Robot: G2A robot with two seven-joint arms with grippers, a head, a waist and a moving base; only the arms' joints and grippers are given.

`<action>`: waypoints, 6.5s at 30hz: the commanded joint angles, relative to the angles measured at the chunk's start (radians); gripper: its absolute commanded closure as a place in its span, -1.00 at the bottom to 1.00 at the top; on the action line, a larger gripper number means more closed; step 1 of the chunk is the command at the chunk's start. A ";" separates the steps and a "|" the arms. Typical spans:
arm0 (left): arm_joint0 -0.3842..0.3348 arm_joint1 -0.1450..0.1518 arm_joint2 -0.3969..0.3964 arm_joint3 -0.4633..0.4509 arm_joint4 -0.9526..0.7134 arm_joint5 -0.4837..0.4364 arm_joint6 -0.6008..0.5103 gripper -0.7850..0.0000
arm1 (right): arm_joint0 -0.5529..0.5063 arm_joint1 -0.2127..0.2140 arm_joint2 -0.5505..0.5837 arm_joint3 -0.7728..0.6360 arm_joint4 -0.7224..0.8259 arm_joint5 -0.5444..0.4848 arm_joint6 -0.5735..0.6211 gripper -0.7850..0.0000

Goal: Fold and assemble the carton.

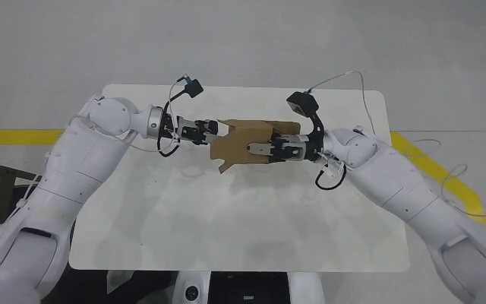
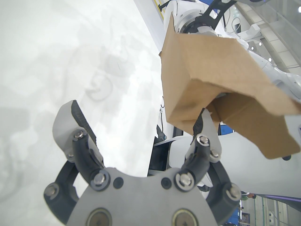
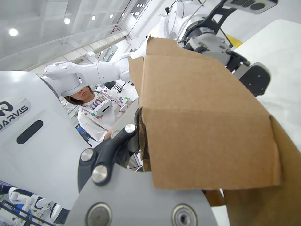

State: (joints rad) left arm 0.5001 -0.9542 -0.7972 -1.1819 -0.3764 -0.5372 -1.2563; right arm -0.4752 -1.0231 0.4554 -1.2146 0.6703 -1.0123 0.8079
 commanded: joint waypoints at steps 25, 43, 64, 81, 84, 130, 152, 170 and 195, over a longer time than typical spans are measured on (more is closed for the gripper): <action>0.005 -0.018 -0.005 0.002 0.028 0.011 -0.029 -1.00 | -0.063 -0.063 0.119 0.092 -0.092 0.000 0.000 1.00; 0.020 -0.027 -0.005 -0.022 0.036 0.023 -0.050 -1.00 | -0.047 -0.078 0.084 0.084 -0.138 0.000 0.000 1.00; 0.023 -0.036 -0.007 -0.024 0.047 0.029 -0.055 -1.00 | -0.035 -0.069 0.060 0.070 -0.150 0.000 0.000 1.00; 0.030 -0.005 -0.110 0.009 0.022 0.018 -0.044 -1.00 | -0.021 0.017 -0.040 0.056 -0.186 0.000 0.000 1.00; 0.038 0.000 -0.120 0.000 0.023 0.020 -0.046 -1.00 | -0.008 0.025 -0.070 0.033 -0.179 0.000 0.000 1.00; 0.016 -0.047 -0.018 0.006 0.046 0.036 -0.063 -1.00 | 0.033 0.006 -0.098 0.012 -0.110 0.000 0.000 1.00; 0.043 -0.023 -0.071 -0.051 0.053 0.040 -0.066 -1.00 | -0.016 0.013 -0.005 0.191 -0.125 0.000 0.000 1.00; 0.036 -0.039 -0.050 0.010 0.113 0.121 0.000 -1.00 | -0.013 -0.010 0.019 0.159 -0.155 0.000 0.000 1.00; 0.014 -0.069 -0.018 0.047 0.124 0.111 -0.016 -1.00 | -0.042 0.000 0.025 0.008 -0.147 0.000 0.000 1.00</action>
State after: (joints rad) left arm 0.5141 -1.0229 -0.8157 -1.1344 -0.2529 -0.4257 -1.2713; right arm -0.5175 -1.0223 0.4816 -1.2043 0.5227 -1.0123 0.8079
